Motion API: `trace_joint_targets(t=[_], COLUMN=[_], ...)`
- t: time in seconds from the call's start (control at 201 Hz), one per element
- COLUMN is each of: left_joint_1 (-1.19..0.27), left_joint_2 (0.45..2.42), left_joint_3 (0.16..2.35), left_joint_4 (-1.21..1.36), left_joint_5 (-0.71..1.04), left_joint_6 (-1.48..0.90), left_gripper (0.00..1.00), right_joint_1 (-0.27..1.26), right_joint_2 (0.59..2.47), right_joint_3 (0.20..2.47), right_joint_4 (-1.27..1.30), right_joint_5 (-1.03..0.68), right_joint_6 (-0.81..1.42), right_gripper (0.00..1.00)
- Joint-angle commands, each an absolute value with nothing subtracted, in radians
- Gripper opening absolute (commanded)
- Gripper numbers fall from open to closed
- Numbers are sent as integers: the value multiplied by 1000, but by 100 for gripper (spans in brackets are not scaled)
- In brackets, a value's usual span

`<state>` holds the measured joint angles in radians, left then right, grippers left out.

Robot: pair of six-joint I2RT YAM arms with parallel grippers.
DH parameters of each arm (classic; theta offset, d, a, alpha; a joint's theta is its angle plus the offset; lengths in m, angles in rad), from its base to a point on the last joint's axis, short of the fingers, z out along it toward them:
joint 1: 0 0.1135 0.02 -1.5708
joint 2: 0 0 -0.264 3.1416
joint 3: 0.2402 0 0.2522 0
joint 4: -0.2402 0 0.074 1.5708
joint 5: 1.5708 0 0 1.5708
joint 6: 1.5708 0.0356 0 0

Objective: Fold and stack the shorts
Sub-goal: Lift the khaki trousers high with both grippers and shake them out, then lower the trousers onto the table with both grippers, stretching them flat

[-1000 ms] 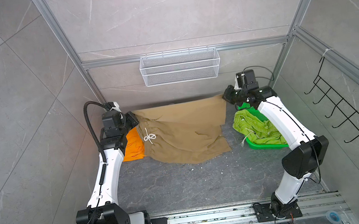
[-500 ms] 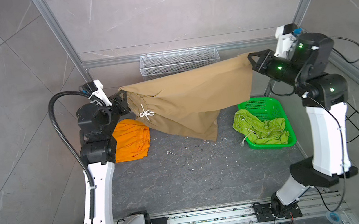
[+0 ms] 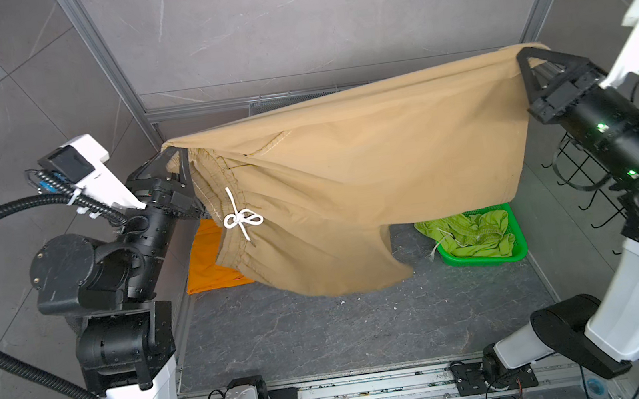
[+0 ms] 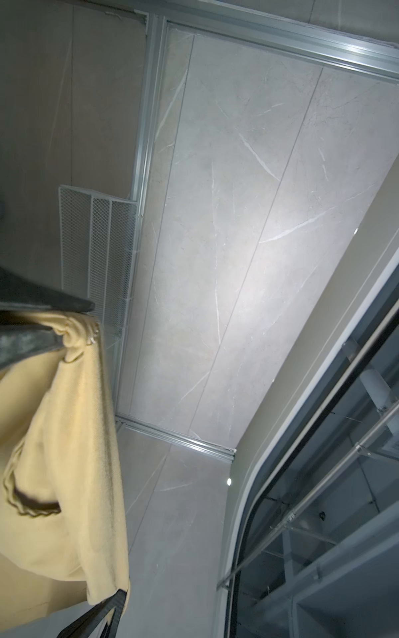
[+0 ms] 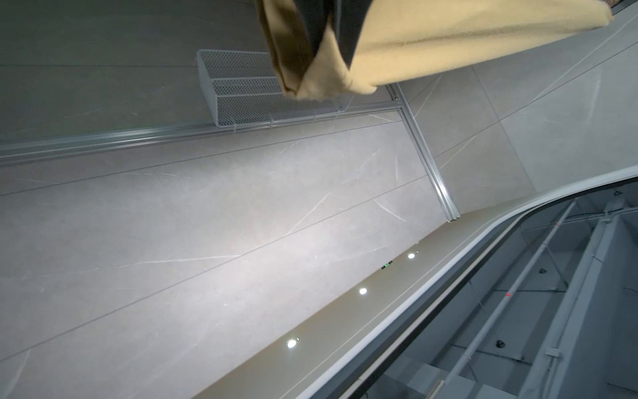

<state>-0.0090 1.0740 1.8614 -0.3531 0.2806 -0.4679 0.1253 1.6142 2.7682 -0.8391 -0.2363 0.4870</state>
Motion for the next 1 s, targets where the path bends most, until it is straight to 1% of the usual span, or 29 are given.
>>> trace_joint_targets(t=[0.0, 0.055, 0.129, 0.234, 0.374, 0.533, 0.677, 0.802, 0.991], left_joint_1=[21, 23, 24, 26, 33, 35, 35, 35, 35], left_joint_2=[1207, 1227, 1256, 1298, 1384, 1433, 1420, 1415, 1420], left_joint_3=[1756, 1672, 1543, 1371, 1261, 1281, 1364, 1386, 1300], left_joint_4=[-500, -497, -479, -427, -390, -376, -389, -389, -366], left_joint_5=[17, 30, 61, 62, 78, 121, 117, 113, 104], left_joint_6=[-429, -441, -454, -470, -483, -486, -468, -453, -434], left_gripper=[0, 0, 0, 0, 0, 0, 0, 0, 0], right_joint_1=[-15, -37, -36, -37, -29, -4, -3, -3, 3], right_joint_2=[1843, 1927, 2032, 2155, 2255, 2203, 2157, 2120, 2039], right_joint_3=[2713, 2695, 2691, 2691, 2685, 2605, 2628, 2591, 2337], right_joint_4=[-878, -900, -944, -993, -1072, -1001, -993, -977, -874], right_joint_5=[-212, -263, -246, -248, -291, -285, -284, -301, -325], right_joint_6=[607, 615, 571, 533, 504, 492, 500, 507, 522], right_gripper=[0, 0, 0, 0, 0, 0, 0, 0, 0])
